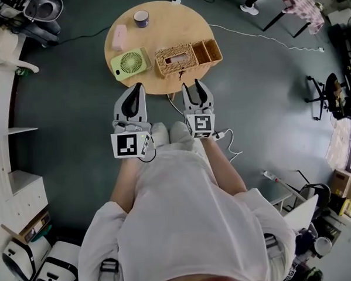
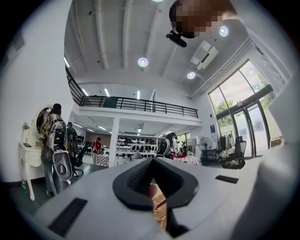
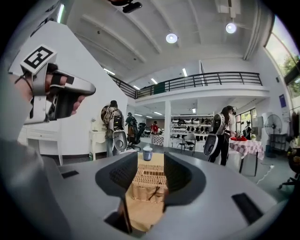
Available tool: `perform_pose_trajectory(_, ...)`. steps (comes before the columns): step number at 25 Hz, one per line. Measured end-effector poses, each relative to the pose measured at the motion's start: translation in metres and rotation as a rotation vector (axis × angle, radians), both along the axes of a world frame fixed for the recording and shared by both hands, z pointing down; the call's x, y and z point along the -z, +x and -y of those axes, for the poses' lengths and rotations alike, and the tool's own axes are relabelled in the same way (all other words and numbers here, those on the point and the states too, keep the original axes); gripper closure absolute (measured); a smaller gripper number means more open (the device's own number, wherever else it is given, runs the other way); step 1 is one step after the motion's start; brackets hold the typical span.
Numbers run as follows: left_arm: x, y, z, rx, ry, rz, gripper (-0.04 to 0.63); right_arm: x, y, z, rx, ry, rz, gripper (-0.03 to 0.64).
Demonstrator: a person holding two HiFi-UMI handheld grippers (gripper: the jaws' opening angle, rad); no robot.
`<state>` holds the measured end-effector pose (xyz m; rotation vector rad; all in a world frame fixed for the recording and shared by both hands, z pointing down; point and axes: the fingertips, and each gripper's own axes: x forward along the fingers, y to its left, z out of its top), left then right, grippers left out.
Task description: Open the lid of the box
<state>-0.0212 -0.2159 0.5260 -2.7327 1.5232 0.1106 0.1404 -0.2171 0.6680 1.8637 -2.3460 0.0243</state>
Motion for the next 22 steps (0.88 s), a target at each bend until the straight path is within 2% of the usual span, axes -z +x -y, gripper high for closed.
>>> perform_pose_trajectory(5,-0.060,0.007,0.015,0.009,0.004,0.019,0.598,-0.114,-0.005,0.039,0.015,-0.103,-0.034,0.442)
perform_pose_trajectory(9,-0.082,0.005,0.020,0.021,-0.010,0.022,0.598,-0.161,0.004,0.068,-0.056,-0.176,-0.047,0.443)
perform_pose_trajectory(10,-0.084,0.005,0.020,0.025,-0.015,0.023,0.598,-0.161,0.008,0.072,-0.075,-0.163,-0.055,0.477)
perform_pose_trajectory(11,-0.083,0.004,0.020,0.029,-0.019,0.024,0.598,-0.159,0.011,0.073,-0.085,-0.144,-0.070,0.565)
perform_pose_trajectory(12,-0.081,0.002,0.020,0.034,-0.025,0.024,0.598,-0.155,0.012,0.072,-0.085,-0.132,-0.088,0.592)
perform_pose_trajectory(17,-0.054,-0.013,0.025,0.072,-0.056,0.022,0.598,-0.133,0.014,0.064,-0.075,-0.168,-0.088,0.597)
perform_pose_trajectory(22,-0.008,-0.028,0.029,0.102,-0.082,0.024,0.598,-0.085,0.016,0.071,-0.071,-0.176,-0.088,0.598)
